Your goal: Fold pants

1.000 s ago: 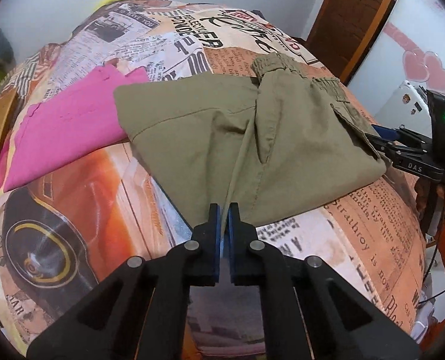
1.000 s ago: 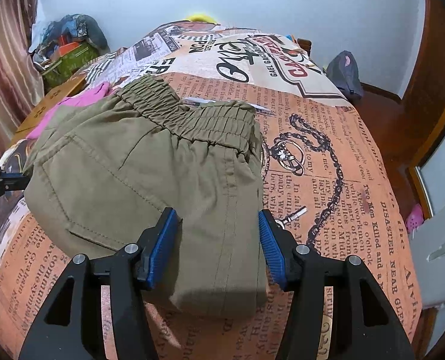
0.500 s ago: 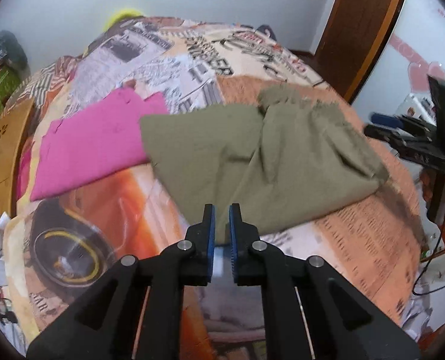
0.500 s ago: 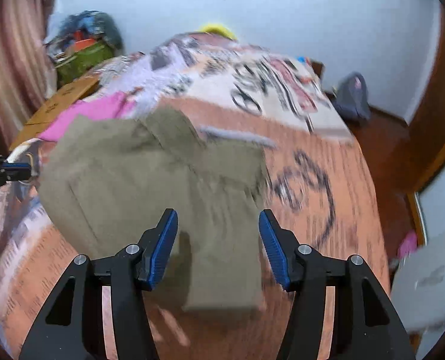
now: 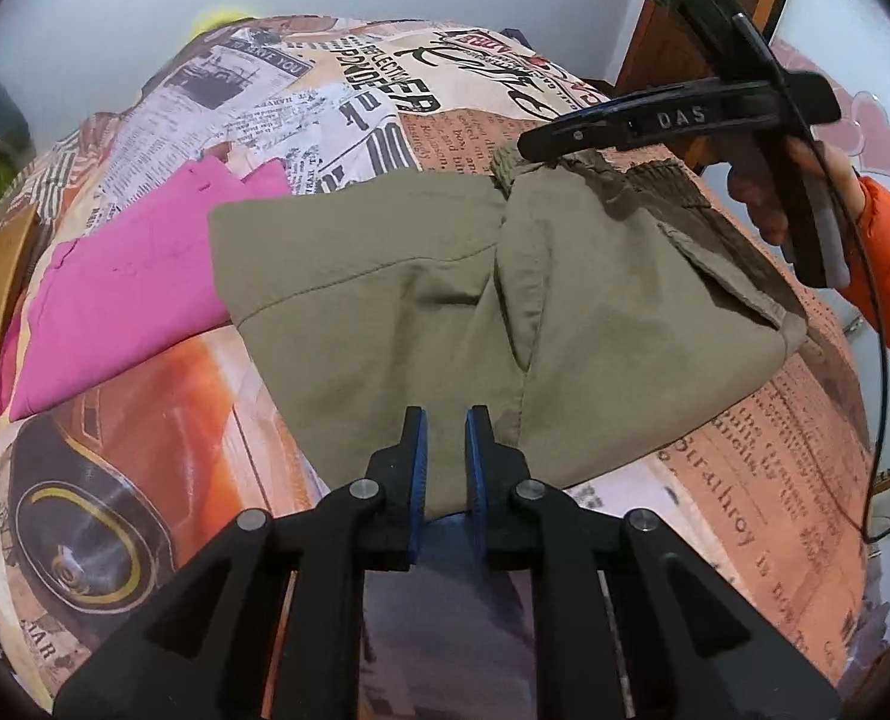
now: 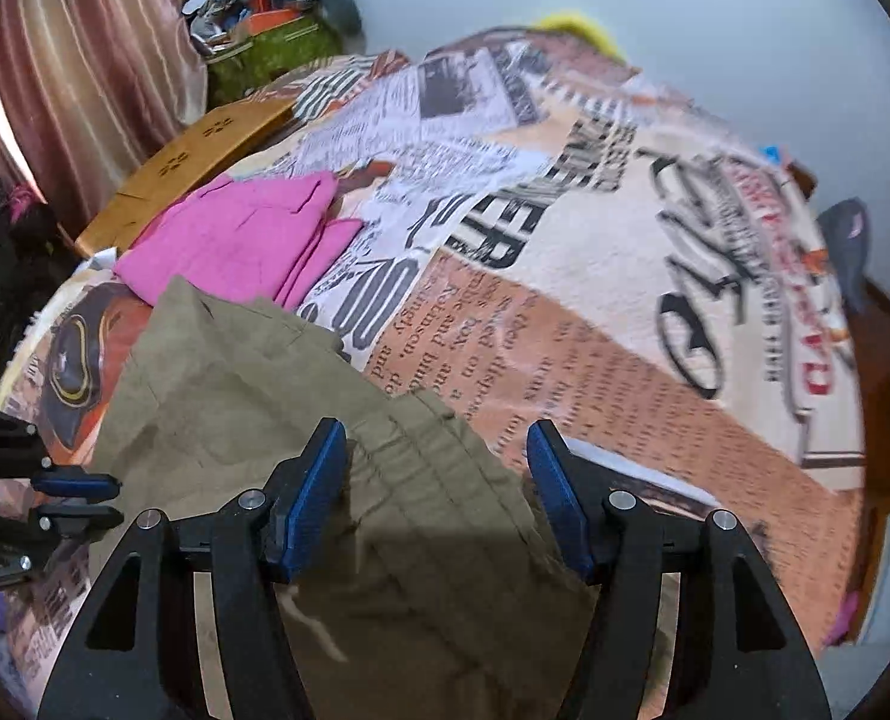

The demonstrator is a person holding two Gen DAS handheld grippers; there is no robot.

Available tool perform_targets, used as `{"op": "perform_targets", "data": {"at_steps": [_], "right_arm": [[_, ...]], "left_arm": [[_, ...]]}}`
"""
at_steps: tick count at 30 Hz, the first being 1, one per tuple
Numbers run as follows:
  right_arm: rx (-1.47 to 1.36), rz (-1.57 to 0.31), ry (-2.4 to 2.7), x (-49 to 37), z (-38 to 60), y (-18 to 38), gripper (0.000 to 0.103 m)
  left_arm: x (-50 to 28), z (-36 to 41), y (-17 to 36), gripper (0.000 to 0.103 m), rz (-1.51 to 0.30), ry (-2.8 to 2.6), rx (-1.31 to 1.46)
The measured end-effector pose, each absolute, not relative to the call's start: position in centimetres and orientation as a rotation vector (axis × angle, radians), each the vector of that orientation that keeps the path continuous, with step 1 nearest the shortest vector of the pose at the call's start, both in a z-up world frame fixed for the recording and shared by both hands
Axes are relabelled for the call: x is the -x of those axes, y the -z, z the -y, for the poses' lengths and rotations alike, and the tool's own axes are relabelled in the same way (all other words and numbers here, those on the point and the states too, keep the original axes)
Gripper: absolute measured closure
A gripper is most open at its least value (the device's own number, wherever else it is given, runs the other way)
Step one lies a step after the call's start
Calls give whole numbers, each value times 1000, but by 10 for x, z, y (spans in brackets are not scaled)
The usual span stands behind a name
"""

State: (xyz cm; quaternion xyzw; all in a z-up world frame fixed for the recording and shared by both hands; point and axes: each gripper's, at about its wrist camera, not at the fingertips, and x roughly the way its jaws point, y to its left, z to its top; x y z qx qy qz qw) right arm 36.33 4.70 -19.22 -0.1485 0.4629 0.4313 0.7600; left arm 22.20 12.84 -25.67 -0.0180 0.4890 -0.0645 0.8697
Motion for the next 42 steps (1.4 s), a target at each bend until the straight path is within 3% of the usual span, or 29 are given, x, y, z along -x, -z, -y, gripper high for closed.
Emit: {"op": "perform_targets", "data": {"at_steps": [5,6,8,12,15,17,23,24,25,27,32,34,42], "right_arm": [[308,-1027,-965,-360,-43,194,65],[316,-1024,-956,-359,-42,193,76],[329,-1018,-940,-364,-43,192,86],[350,-1008,-929,-362,-40,186,89],[351,-1042,-943,-366,-39,186,82],[339,-1082,-957,-370,-39,189,66],[348,-1126,-1017,-371,-46,197,65],[343,-1131,-1032,-370,-46,197,62],[337,-1143,-1047,-370,-47,199,53],[346,-1159,-1068,-367,-51,203,48],[431,-1046,-1020,-351,-58,199,60],[462,-978,-943,-345,-57,194,84],[552,-810,-852,-326,-54,187,90]], "left_arm": [[-221,-132,259,89,-1013,132,51],[-221,-131,260,89,-1012,131,48],[-221,-130,260,89,-1011,126,39],[-221,-129,260,88,-1008,118,24],[-221,-129,261,88,-1006,116,20],[-221,-128,261,88,-1005,114,16],[-220,-128,262,88,-1001,115,15],[-220,-129,262,88,-1000,115,16],[-220,-129,262,88,-1000,116,17],[-220,-129,262,88,-1000,115,16],[-219,-128,262,88,-995,113,8],[-219,-127,262,88,-993,112,7],[-216,-126,263,85,-988,96,-10]]}}
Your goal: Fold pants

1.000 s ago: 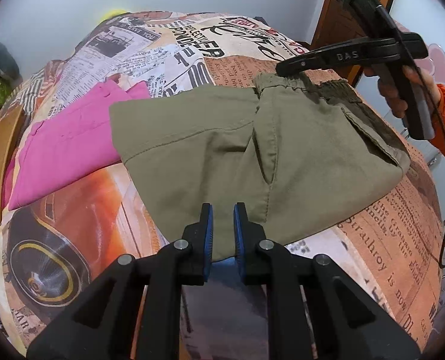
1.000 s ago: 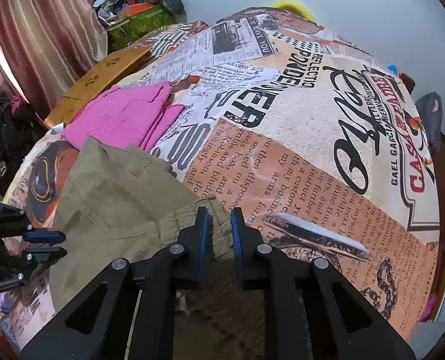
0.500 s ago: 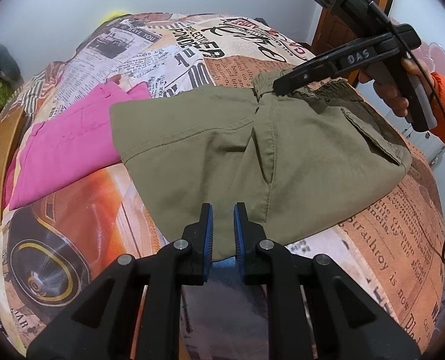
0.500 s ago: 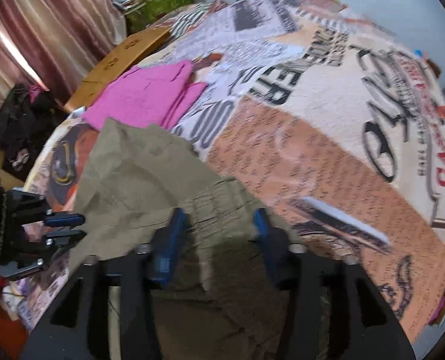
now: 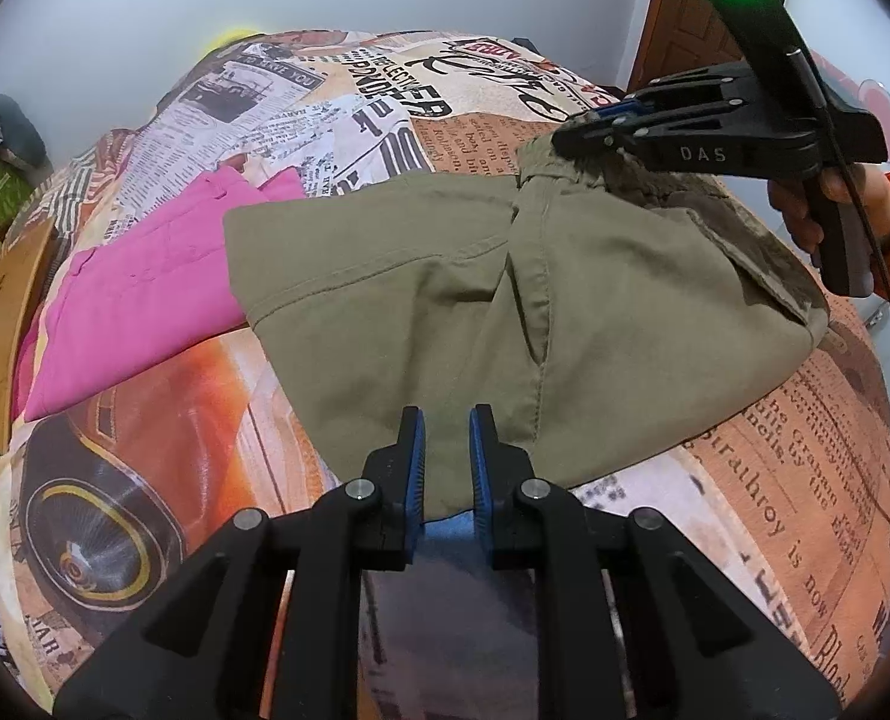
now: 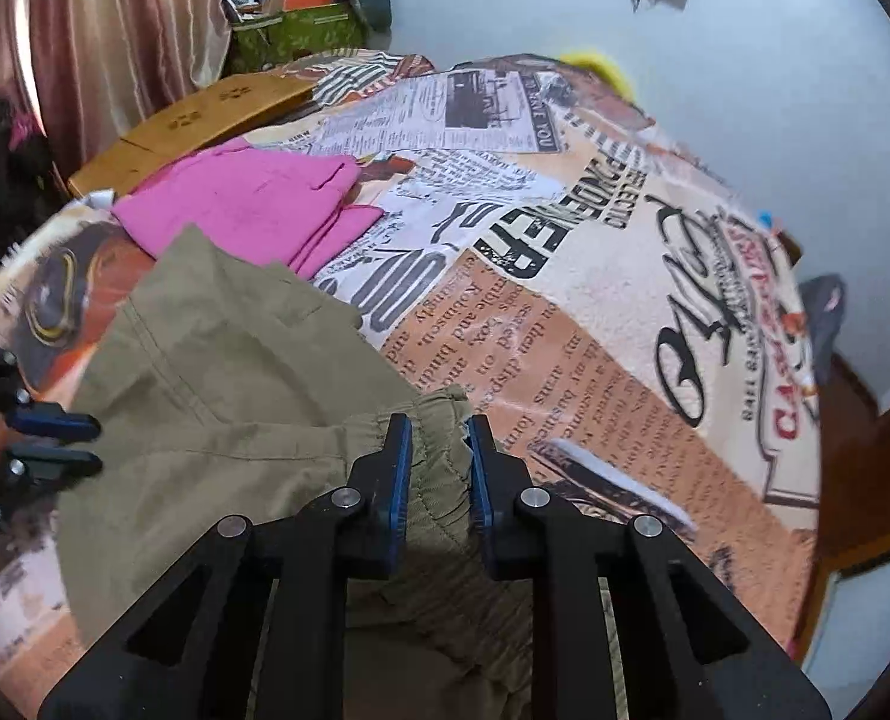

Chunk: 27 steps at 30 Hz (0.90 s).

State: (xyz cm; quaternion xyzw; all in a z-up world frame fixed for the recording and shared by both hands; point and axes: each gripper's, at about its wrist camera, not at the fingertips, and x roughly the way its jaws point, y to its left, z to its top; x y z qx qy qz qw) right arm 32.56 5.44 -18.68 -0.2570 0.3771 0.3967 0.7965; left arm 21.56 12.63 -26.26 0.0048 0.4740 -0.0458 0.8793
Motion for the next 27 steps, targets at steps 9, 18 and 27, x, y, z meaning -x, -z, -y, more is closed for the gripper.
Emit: {"op": "perform_targets", "data": {"at_steps": [9,18,27], "right_arm": [[670,-776,-760,-330,-60,200,93],[470,-807,-739,-324,-21,150,69],[300,-901,-768,-266,26,165,62]], "left_arm": [[-211,-142,266,74,-993,87,53],[-214,-146,239,70,-990,41,94],[-232,-95,231,44,-947,91,64]]}}
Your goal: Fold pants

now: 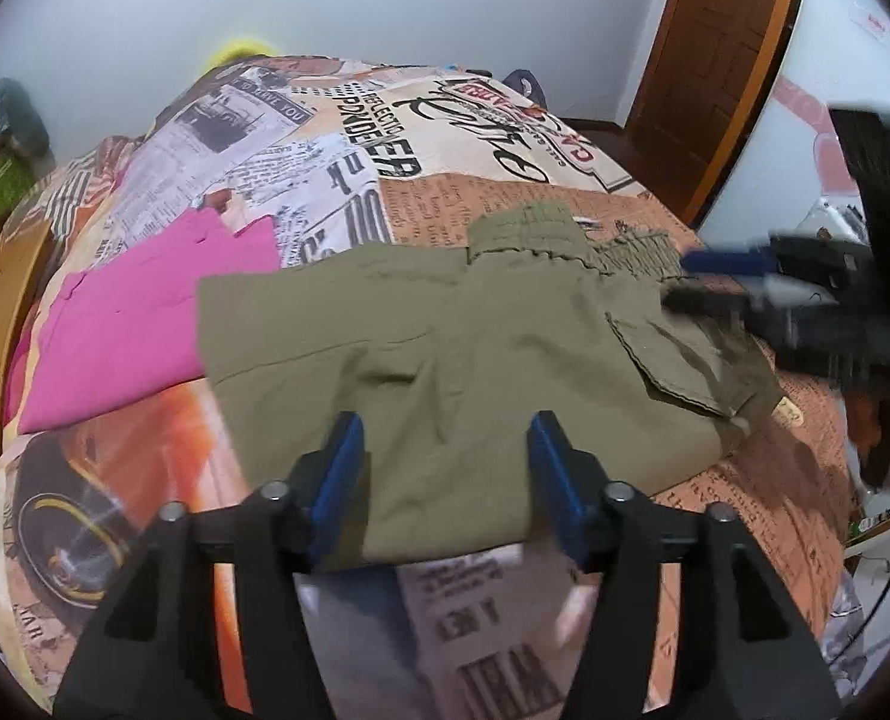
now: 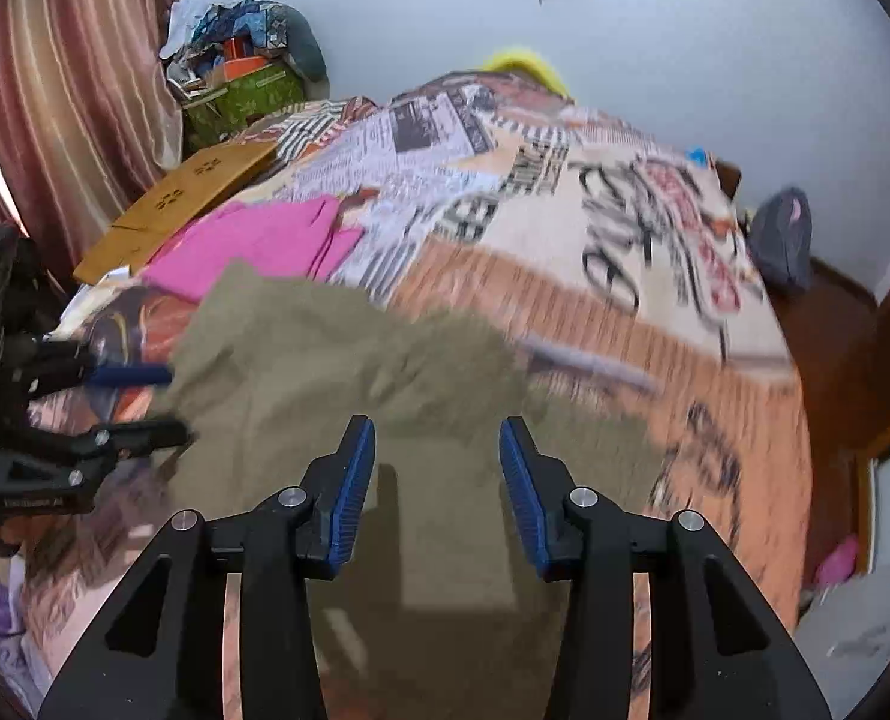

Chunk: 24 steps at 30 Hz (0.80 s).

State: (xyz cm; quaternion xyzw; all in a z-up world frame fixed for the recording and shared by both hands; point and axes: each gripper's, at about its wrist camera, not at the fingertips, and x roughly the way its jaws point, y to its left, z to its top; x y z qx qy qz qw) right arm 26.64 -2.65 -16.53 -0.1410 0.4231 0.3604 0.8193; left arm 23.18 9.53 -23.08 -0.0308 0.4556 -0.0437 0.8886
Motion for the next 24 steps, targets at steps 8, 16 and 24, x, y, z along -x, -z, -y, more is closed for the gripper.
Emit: {"op": "perform_targets", "data": {"at_steps": [8,16,24], "right_arm": [[334,-882,-636,-247,67,183,49],[214,-883,-516,-267,116,178,36],[116,-1008,-562,-289,112,213,35]], "left_arm": [[-220,-134,242,39,-980,-10,50],[-235,-197,241,22,-985,-73,194],[-275,-180,274,15,-1048,3,188]]}}
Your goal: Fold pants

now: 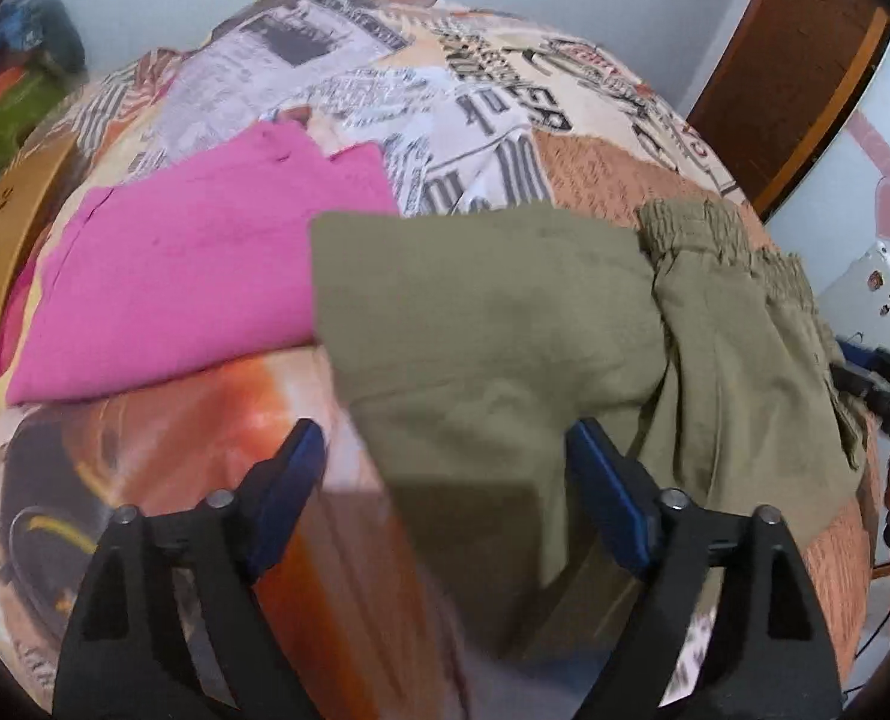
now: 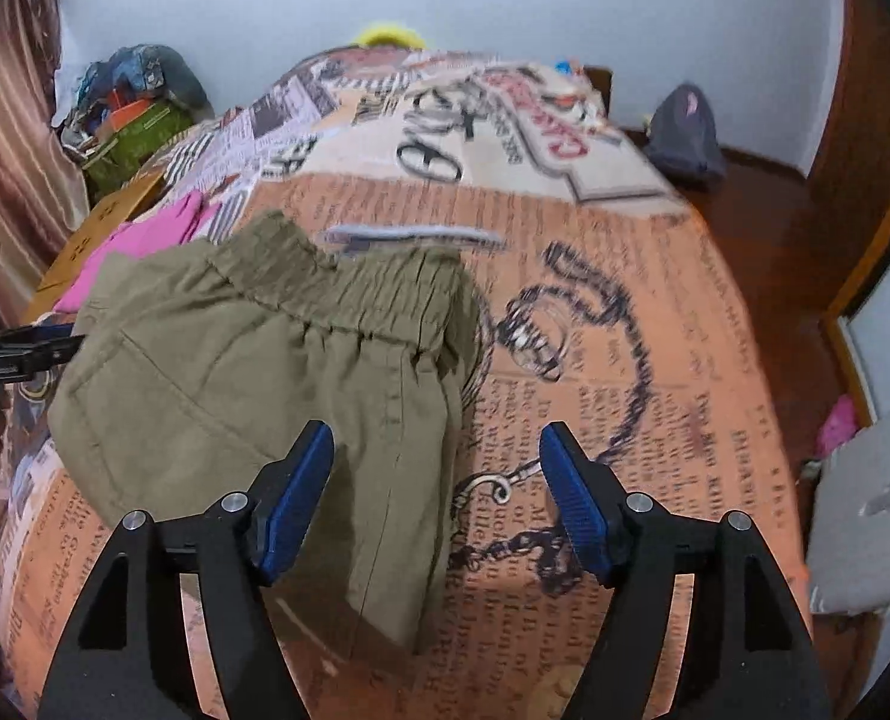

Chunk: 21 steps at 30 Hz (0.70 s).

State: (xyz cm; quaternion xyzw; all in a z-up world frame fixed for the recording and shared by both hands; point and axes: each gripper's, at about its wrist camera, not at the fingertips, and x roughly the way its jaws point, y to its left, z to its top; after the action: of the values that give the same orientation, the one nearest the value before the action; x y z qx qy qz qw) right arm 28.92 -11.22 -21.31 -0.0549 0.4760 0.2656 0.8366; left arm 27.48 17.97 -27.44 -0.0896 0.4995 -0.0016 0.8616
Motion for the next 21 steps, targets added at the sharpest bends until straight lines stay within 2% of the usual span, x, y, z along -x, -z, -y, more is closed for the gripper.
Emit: {"op": "perform_targets", "data": {"at_steps": [4,8,12,15,17,18,19,20,21], "right_arm": [[121,-1027,-577,-297,108,227,22],[45,-1080,-626,-313,112,236,21],[-40,-1130,-666,-324,113,247,21],[-19,-1134,-686,-327,108,246,20],[-30,-1152,-707,-330,105,248,26],[-36,-1161,-719,-333,104,248,32],[-45,-1167,-736,-333,104,247,44],[-61,-1184,-759,-333,102,246,48],[-55,-1185,-755,-333,101,246,48]], "left_arm": [[-282,-183,281,14,-1061,48,234],[-286,-189,285,13,-1067,81,283],[-285,-184,283,30,-1050,110,277],[-287,-178,280,37,-1047,106,252],[-289,-176,279,39,-1047,104,240],[-289,-176,278,41,-1048,104,239],[-290,-176,278,43,-1048,102,240],[-290,-176,277,44,-1048,97,240],[-289,-176,277,46,-1047,93,238]]}}
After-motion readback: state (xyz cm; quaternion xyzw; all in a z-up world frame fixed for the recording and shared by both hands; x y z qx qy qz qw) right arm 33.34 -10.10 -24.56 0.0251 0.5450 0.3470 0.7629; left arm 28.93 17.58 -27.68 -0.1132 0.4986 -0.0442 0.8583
